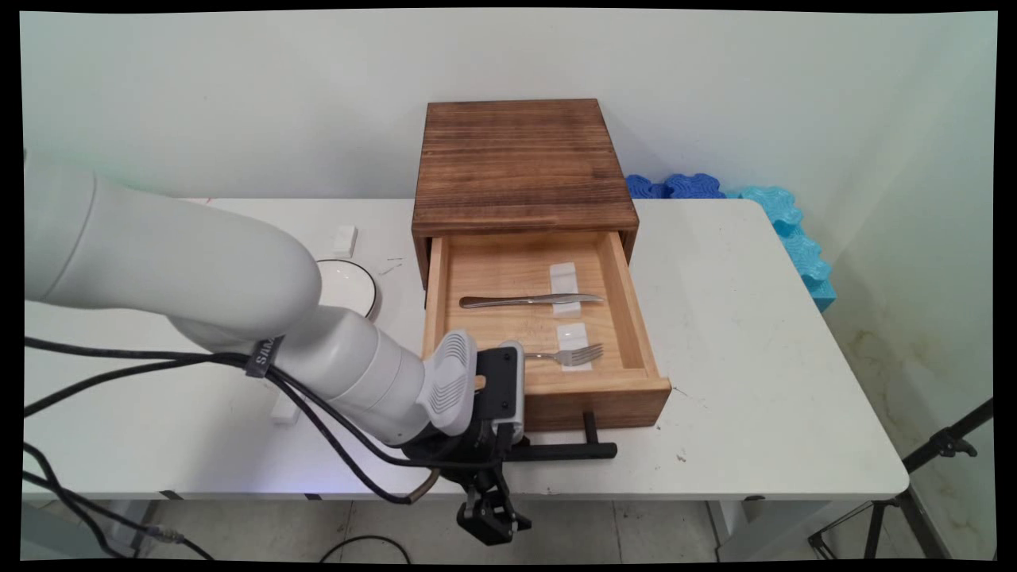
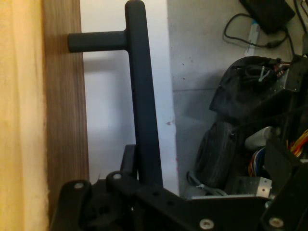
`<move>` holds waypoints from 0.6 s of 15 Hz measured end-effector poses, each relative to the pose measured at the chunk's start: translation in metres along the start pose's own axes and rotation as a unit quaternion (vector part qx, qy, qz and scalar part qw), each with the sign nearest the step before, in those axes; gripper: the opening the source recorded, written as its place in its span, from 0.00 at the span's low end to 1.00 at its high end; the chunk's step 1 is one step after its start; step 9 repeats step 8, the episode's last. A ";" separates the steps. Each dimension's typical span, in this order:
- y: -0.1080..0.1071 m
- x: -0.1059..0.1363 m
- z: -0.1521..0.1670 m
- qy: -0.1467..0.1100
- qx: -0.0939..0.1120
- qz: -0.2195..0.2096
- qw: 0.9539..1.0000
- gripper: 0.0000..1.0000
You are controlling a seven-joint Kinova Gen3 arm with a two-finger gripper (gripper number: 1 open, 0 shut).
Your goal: Open the drawer
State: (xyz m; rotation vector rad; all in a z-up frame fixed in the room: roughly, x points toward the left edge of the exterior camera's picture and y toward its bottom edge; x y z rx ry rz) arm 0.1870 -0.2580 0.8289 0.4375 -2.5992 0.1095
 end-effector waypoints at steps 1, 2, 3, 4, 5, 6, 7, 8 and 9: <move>0.002 0.000 0.000 0.001 -0.002 0.000 1.000 1.00; 0.003 0.000 -0.001 0.001 -0.003 -0.001 1.000 1.00; 0.005 0.000 -0.001 0.002 -0.004 -0.001 1.000 1.00; 0.006 0.000 -0.001 0.002 -0.006 -0.001 1.000 1.00; 0.007 0.000 -0.002 0.003 -0.007 -0.001 1.000 1.00; 0.007 0.000 -0.002 0.004 -0.008 -0.001 1.000 1.00; 0.008 0.000 -0.003 0.006 -0.008 0.000 1.000 1.00; 0.008 0.000 -0.003 0.006 -0.009 0.000 1.000 1.00; 0.008 0.000 -0.003 0.006 -0.009 0.000 1.000 1.00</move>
